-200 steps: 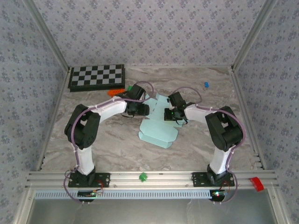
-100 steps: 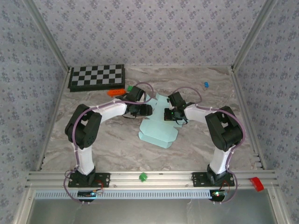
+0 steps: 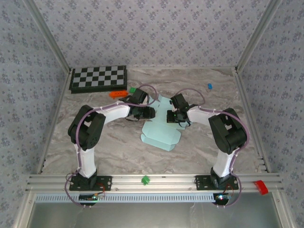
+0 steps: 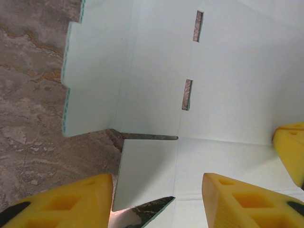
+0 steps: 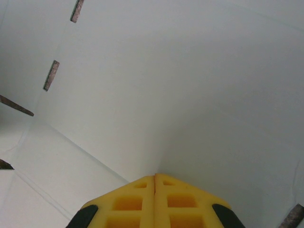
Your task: Fold the paper box
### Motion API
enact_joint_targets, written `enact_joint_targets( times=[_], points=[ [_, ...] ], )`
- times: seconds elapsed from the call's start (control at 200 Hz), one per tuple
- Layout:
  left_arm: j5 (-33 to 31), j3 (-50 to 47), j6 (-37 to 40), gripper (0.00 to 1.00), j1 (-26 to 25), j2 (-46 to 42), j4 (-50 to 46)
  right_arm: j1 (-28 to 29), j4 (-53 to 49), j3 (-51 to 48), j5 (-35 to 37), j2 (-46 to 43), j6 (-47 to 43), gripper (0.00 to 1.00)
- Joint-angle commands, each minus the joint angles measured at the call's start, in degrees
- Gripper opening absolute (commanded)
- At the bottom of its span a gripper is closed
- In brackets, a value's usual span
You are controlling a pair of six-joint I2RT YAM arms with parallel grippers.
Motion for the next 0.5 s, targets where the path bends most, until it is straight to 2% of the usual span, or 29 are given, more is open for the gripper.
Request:
enact_joint_targets(
  times=[0.0,0.2,0.495],
  points=[
    [1.0,-0.5,0.1,0.51,-0.4,-1.0,1.0,0.5,-4.1,0.0,1.4,2.6,-0.5,0.03],
    [3.5,-1.6,0.1,0.45,-0.8,-2.6,3.7,0.5,-3.7,0.0,1.1,2.7,-0.3,0.02],
    [5.8,-0.8,0.7,0.44,-2.6,-1.5,5.7,0.6,-3.8,-0.1,1.2,3.0,-0.3,0.02]
  ],
)
